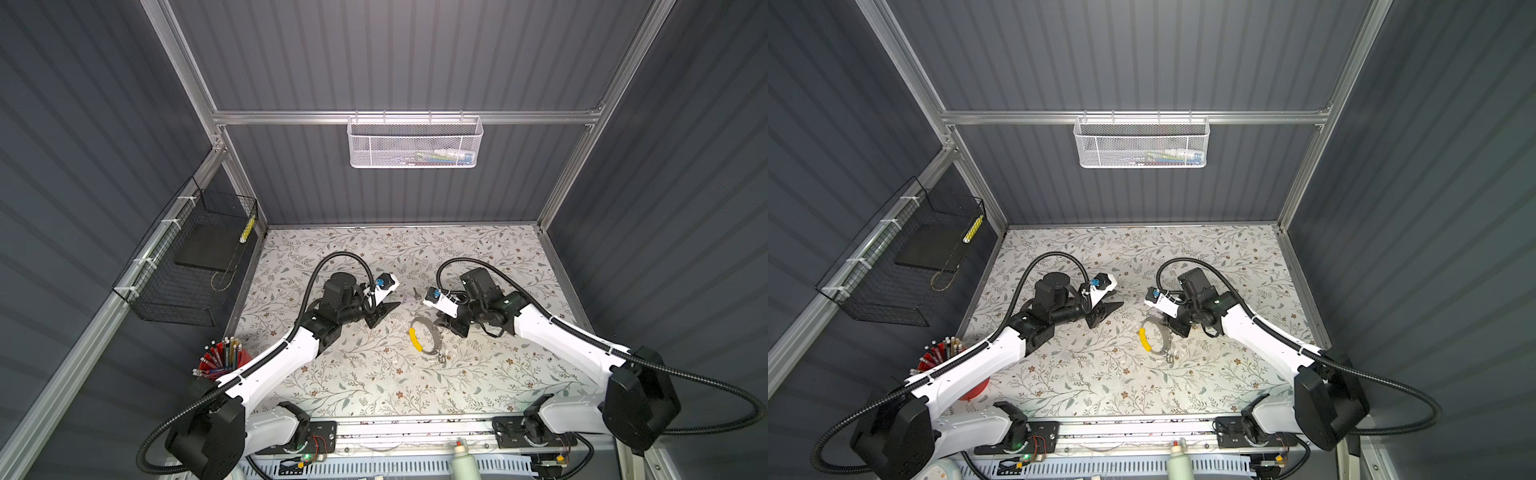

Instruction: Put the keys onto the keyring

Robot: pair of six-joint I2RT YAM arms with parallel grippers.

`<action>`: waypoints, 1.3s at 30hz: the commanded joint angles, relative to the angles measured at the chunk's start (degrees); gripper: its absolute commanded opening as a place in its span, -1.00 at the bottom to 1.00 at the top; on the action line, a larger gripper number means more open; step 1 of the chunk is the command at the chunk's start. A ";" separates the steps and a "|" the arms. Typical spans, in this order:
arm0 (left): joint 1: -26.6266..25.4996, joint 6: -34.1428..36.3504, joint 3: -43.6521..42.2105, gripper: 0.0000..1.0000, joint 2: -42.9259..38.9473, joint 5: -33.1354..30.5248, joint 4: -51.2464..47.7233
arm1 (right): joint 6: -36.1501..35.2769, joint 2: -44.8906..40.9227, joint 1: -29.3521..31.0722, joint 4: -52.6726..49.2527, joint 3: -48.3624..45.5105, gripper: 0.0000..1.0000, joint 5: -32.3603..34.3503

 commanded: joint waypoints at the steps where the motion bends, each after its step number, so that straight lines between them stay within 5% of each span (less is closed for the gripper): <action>1: 0.17 1.60 1.07 -0.17 0.87 0.11 -1.23 | -11.33 1.66 -2.12 -8.48 0.90 -0.43 2.71; 16: 0.17 4.22 2.49 -0.16 4.26 2.03 -2.04 | -26.73 8.09 -2.91 -3.92 -2.09 -0.41 3.15; 39: 0.17 5.93 2.88 -0.15 4.62 1.87 -3.46 | -33.15 15.80 0.81 -0.90 0.29 -0.46 2.00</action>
